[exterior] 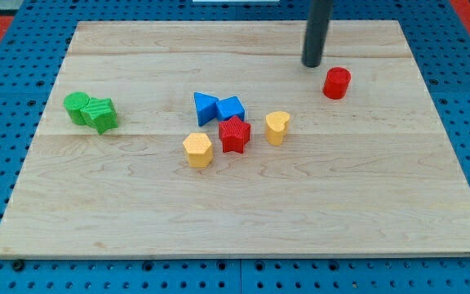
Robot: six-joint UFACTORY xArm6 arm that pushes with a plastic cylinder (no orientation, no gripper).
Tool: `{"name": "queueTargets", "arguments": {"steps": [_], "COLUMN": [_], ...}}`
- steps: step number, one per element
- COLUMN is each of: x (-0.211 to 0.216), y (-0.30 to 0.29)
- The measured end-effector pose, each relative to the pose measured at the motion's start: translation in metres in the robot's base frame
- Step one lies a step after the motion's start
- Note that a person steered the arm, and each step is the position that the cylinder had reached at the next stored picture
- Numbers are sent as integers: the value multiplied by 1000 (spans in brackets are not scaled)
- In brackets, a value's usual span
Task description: Move the yellow hexagon left a bit
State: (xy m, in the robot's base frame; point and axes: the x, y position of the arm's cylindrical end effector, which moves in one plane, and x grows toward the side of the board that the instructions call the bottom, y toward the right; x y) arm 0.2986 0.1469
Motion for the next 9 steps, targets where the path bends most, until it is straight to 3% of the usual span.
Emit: {"name": "queueTargets", "arguments": {"steps": [1,2,3,7,8,9], "x": [64,71,40,63,115,192], "y": [44,61,110,119,121,117]}}
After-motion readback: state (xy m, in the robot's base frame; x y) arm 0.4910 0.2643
